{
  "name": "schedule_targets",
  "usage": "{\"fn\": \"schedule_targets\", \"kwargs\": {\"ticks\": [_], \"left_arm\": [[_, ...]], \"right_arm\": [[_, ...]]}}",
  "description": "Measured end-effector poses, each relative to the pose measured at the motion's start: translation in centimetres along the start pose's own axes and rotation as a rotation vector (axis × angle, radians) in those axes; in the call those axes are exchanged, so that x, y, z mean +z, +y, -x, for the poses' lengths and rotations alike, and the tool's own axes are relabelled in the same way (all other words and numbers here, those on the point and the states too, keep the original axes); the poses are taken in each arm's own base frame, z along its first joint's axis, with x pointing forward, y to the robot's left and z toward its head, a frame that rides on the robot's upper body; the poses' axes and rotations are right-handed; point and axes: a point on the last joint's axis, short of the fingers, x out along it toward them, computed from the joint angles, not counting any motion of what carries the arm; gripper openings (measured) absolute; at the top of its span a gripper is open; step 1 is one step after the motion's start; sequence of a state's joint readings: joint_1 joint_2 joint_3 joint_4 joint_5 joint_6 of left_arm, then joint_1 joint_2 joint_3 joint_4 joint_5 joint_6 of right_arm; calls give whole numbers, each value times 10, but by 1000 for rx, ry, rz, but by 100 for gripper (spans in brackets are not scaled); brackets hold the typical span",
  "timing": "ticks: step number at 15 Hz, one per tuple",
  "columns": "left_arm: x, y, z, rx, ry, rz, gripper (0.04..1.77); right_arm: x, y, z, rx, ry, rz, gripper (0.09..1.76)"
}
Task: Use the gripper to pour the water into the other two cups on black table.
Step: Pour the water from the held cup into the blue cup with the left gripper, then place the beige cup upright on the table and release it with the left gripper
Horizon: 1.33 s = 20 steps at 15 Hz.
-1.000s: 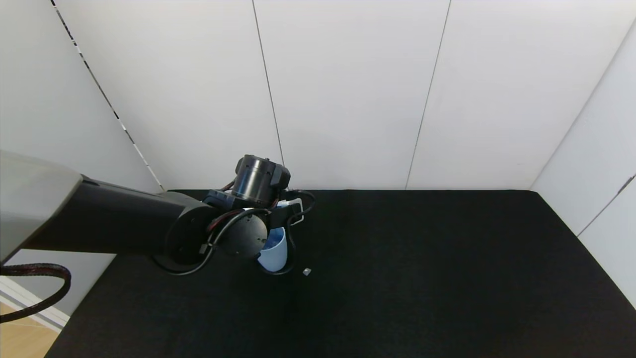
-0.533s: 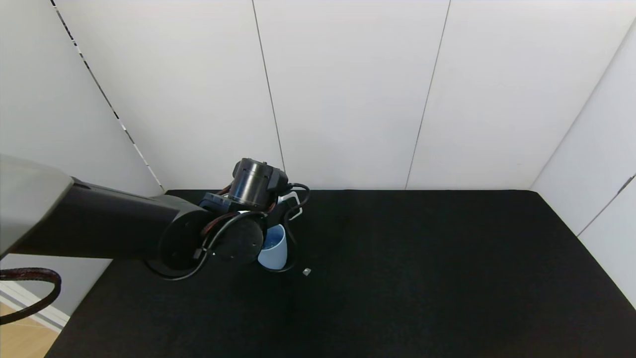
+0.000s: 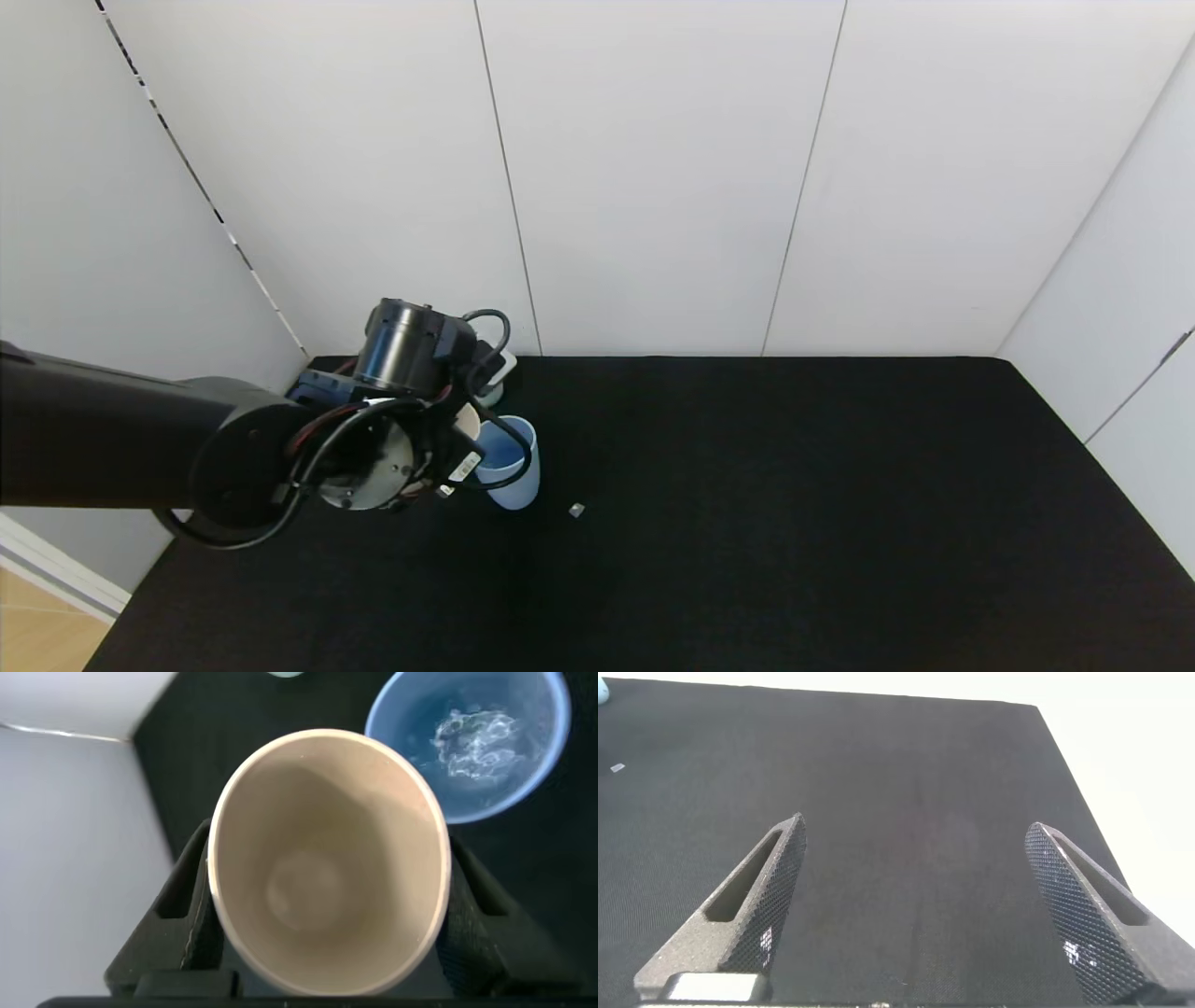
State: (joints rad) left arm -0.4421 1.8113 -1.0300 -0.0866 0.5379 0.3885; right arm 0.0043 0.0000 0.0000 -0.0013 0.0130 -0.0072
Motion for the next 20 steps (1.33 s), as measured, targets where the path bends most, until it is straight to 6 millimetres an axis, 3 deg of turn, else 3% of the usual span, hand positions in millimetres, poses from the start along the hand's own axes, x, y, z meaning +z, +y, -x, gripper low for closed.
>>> {"fn": "schedule_targets", "kwargs": {"ticks": [4, 8, 11, 16, 20], "left_arm": [[-14, 23, 14, -94, -91, 256, 125], [-18, 28, 31, -144, -240, 397, 125], [-18, 19, 47, -296, -302, 479, 125], [-6, -6, 73, -471, -369, 466, 125], [17, -32, 67, -514, -361, 488, 125]], "right_arm": [[0, 0, 0, 0, 0, 0, 171], [0, 0, 0, 0, 0, 0, 171], [0, 0, 0, 0, 0, 0, 171], [0, 0, 0, 0, 0, 0, 171], [0, 0, 0, 0, 0, 0, 171]]}}
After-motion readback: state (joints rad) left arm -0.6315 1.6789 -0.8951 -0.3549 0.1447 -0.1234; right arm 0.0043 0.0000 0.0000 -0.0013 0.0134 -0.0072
